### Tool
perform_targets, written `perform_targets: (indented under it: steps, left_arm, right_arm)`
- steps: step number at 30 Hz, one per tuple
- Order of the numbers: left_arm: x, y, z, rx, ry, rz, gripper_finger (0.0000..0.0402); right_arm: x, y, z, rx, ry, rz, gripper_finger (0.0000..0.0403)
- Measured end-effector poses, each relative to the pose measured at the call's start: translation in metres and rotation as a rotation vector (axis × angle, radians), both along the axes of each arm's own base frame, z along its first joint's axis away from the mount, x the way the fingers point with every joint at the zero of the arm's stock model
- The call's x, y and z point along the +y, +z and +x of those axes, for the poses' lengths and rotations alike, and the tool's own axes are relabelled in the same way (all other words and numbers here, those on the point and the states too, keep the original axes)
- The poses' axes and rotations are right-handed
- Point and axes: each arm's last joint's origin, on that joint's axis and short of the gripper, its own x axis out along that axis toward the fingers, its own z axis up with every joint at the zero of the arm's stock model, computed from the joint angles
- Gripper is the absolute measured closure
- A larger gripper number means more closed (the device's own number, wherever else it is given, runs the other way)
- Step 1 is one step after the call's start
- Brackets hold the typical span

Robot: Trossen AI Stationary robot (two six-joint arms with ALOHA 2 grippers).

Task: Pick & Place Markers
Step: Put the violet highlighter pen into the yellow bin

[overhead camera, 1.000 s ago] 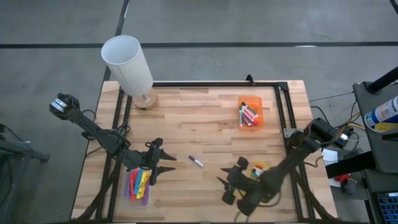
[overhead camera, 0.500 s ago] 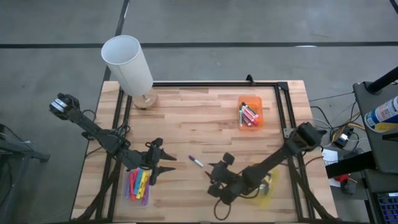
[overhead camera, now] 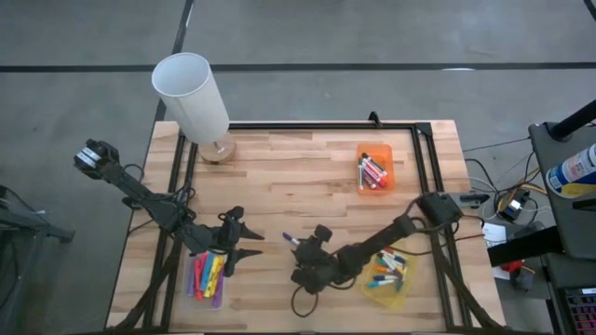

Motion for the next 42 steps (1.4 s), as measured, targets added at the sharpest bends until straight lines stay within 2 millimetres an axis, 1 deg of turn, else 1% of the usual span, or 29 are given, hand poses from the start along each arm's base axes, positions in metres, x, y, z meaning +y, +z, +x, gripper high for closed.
perform_targets:
  steps: [2, 6, 10, 13, 16, 19, 25, 27, 29, 31, 34, 39, 42]
  left_arm:
    - [0.0, 0.0, 0.0, 0.0, 0.0, 0.0, 0.0227]
    - [0.0, 0.0, 0.0, 0.001, 0.0, 0.0, 0.0227]
    - [0.0, 0.0, 0.0, 0.0, 0.0, 0.0, 0.0227]
    - [0.0, 0.0, 0.0, 0.001, 0.0, 0.0, 0.0227]
    - [0.0, 0.0, 0.0, 0.001, 0.0, 0.0, 0.0227]
    - [0.0, 0.0, 0.0, 0.0, 0.0, 0.0, 0.0227]
    - [0.0, 0.0, 0.0, 0.0, 0.0, 0.0, 0.0227]
    - [0.0, 0.0, 0.0, 0.0, 0.0, 0.0, 0.0227]
    - [0.0, 0.0, 0.0, 0.0, 0.0, 0.0, 0.0227]
    - [0.0, 0.0, 0.0, 0.0, 0.0, 0.0, 0.0227]
    - [0.0, 0.0, 0.0, 0.0, 0.0, 0.0, 0.0227]
    - [0.0, 0.0, 0.0, 0.001, 0.0, 0.0, 0.0227]
    - [0.0, 0.0, 0.0, 0.001, 0.0, 0.0, 0.0227]
  right_arm:
    - [-0.003, -0.003, 0.007, 0.002, -0.003, 0.013, 0.0227]
    - [-0.012, -0.013, 0.015, 0.044, -0.003, 0.041, 0.0227]
    - [-0.022, -0.018, 0.017, 0.063, -0.022, 0.042, 0.0233]
    - [-0.027, -0.021, 0.017, 0.068, -0.03, 0.047, 0.0245]
    - [-0.031, -0.02, 0.019, 0.077, -0.024, 0.06, 0.0265]
    - [-0.036, -0.02, 0.021, 0.093, -0.008, 0.08, 0.0294]
    - [-0.04, -0.018, 0.023, 0.122, 0.038, 0.094, 0.0375]
    - [-0.041, -0.014, 0.022, 0.141, 0.055, 0.081, 0.0379]
    - [-0.043, -0.007, 0.018, 0.167, 0.059, 0.072, 0.0377]
    - [-0.045, 0.004, 0.013, 0.191, 0.058, 0.065, 0.0377]
    - [-0.047, 0.033, 0.001, 0.204, 0.034, 0.077, 0.0377]
    - [-0.043, 0.079, -0.03, 0.234, -0.01, 0.104, 0.0377]
    - [-0.036, 0.11, -0.055, 0.227, -0.016, 0.134, 0.0377]
